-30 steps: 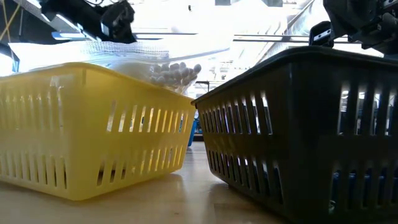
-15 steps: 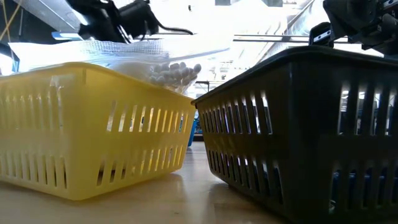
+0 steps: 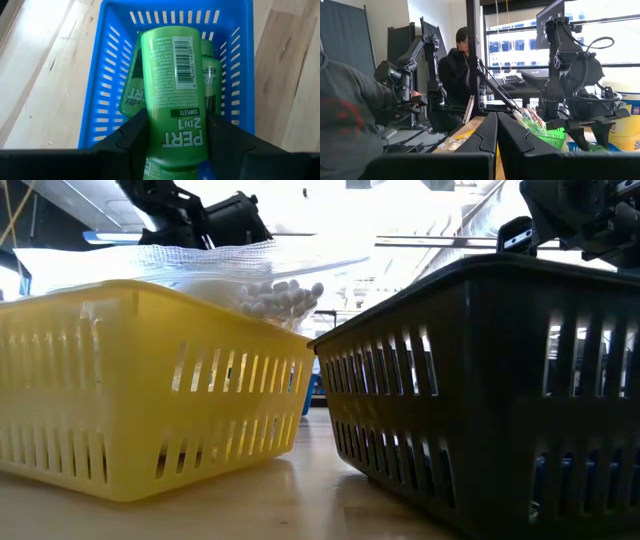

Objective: Pick & Place Travel size toiletries
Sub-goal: Put the green shampoo into the blue bin, then put the blue toothbrush into the green bin

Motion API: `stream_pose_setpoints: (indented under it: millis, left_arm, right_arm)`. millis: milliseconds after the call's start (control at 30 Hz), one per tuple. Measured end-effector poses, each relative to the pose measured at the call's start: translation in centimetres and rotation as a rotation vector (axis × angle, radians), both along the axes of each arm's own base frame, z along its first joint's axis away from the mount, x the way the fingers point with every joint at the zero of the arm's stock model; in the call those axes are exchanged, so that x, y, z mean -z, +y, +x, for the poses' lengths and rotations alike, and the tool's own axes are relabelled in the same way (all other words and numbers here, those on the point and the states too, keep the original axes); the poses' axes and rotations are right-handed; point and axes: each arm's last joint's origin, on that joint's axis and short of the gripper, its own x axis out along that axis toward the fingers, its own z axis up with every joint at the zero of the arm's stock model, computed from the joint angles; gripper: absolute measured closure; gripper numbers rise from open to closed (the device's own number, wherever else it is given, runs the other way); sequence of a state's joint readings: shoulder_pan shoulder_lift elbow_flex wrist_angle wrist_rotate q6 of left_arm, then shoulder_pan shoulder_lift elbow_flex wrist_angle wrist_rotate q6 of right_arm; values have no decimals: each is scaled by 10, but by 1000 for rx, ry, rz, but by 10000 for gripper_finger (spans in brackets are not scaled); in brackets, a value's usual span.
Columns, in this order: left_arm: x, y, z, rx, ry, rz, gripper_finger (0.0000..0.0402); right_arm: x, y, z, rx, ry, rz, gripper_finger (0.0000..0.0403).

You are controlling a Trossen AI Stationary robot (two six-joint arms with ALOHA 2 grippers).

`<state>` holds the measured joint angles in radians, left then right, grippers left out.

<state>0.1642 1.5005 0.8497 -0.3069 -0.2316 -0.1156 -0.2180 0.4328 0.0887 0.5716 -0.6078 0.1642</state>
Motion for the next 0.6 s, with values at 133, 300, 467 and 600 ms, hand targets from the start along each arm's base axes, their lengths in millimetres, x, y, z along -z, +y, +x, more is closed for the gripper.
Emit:
stream_pose_setpoints:
  millis: [133, 300, 467, 600]
  left_arm:
    - [0, 0, 0, 6, 3, 3, 224]
    - [-2, 0, 1, 0, 18, 9, 148]
    - [-20, 2, 5, 10, 54, 42, 83]
    - [-46, 2, 9, 9, 104, 30, 65]
  right_arm:
    - [0, 0, 0, 0, 0, 0, 401]
    - [0, 0, 0, 0, 0, -1, 400]
    - [0, 0, 0, 2, -2, -6, 400]
    - [0, 0, 0, 3, -2, -6, 400]
